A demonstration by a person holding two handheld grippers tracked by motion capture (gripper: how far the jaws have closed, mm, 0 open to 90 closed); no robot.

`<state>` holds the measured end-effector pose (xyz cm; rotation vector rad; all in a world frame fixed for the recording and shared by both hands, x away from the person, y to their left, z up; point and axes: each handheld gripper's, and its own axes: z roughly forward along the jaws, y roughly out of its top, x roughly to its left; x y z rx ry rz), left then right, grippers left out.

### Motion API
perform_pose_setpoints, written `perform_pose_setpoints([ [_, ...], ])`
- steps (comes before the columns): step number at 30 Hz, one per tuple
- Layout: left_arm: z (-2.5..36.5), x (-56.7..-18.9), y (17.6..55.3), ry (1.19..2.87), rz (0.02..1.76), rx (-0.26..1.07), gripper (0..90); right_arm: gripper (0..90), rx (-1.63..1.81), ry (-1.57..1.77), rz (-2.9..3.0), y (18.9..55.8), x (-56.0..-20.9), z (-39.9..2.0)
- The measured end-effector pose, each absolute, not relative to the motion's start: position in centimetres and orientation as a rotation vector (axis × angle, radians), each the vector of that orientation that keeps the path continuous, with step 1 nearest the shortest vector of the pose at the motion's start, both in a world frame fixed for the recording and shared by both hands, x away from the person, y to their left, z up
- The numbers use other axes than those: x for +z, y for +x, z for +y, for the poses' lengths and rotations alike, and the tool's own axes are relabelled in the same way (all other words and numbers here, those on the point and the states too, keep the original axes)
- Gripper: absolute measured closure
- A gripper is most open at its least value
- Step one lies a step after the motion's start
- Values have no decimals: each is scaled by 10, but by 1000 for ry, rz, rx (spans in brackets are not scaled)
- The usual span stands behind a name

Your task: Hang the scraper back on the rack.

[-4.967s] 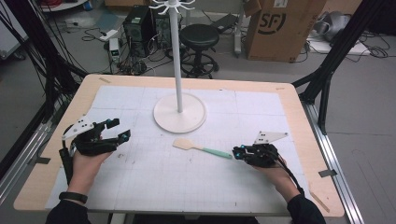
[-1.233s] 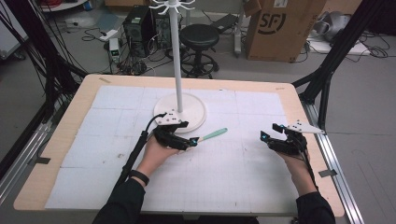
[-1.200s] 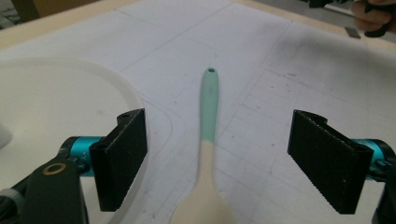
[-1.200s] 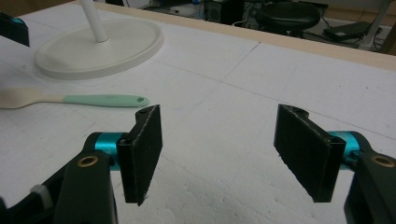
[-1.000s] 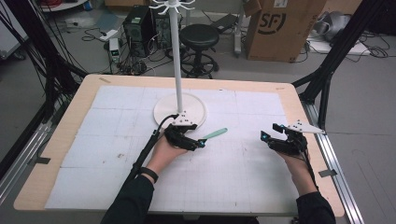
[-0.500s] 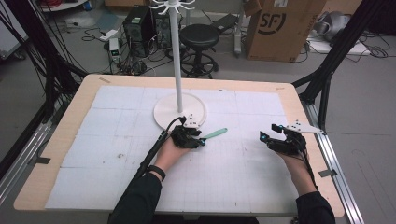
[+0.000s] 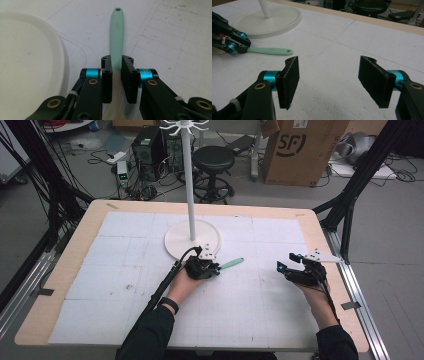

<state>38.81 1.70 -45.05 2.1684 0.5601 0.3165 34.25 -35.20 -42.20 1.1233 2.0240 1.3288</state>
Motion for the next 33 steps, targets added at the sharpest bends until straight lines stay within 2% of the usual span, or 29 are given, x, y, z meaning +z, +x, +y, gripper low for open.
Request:
perform_pose_setpoints([
  [10,20,-448,388,2151,591,311,804,331,1329,1124,2030,343,-422,-352],
  [13,25,-443,387,2096,606,284,805,332,1329,1123,2031,343,-423,-352],
  [16,32,-434,384,2036,613,247,804,333,1328,1122,2032,343,-423,-352],
  [24,48,-405,372,1935,599,258,804,334,1318,1115,2042,343,-423,-351],
  [33,90,-363,359,1795,633,284,805,334,1315,1111,2048,343,-424,-350],
])
